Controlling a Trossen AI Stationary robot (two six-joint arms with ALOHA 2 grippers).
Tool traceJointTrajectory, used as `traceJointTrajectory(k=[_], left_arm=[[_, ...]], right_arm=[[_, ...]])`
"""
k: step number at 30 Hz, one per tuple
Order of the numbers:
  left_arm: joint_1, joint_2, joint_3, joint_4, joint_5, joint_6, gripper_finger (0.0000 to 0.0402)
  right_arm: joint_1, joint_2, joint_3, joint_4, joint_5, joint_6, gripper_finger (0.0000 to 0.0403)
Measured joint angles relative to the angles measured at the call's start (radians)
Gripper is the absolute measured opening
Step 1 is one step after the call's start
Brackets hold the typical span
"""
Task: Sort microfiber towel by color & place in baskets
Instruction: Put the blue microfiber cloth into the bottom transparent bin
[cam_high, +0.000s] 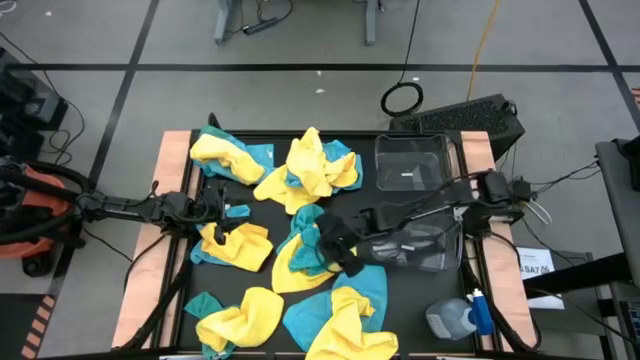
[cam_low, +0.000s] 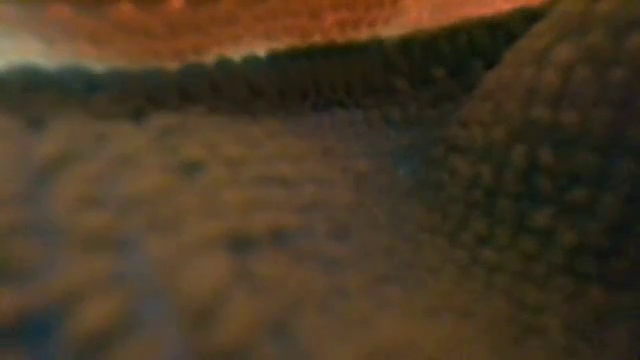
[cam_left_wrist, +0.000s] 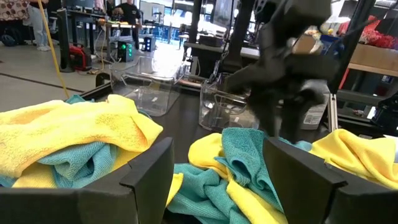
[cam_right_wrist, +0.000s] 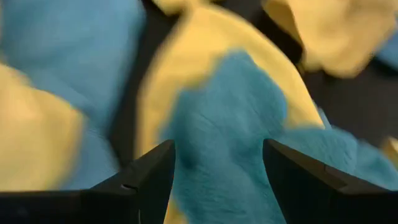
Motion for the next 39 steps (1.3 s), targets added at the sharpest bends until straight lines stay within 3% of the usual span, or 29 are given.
traceJointTrajectory(k=[3,6,11,13,20,25,33,39], left_arm=[[0.0,0.0,0.0,-0.001,0.0,0.0,0.0251],[0.0,0.0,0.0,0.0,0.0,0.0,0.0251],[0.0,0.0,0.0,-0.001,0.0,0.0,0.0251],[0.0,0.0,0.0,-0.001,0.0,0.0,0.0251],[0.0,0.0,0.0,0.0,0.0,0.0,0.0251],[0.0,0.0,0.0,-0.001,0.0,0.0,0.0251],[0.0,0.0,0.0,-0.001,0.0,0.0,0.0251],[0.0,0.0,0.0,-0.001,0.0,0.0,0.0251]], right_arm=[[-0.026,0.041,0.0,-0.003,0.076,-0.025,0.023],[-0.044,0.063,0.0,-0.03,0.094,-0.044,0.0193],[-0.042,0.048,0.015,-0.144,0.101,-0.064,0.0042],[-0.033,0.029,0.044,-0.201,0.102,-0.063,0.0017],[0.018,-0.12,0.138,-0.345,0.112,-0.059,0.0004],[0.045,-0.276,0.215,-0.553,0.196,-0.026,0.0002],[0.044,-0.513,0.3,-0.856,0.234,0.188,0.0001],[0.044,-0.604,0.3,-1.085,0.239,0.343,0.0001]])
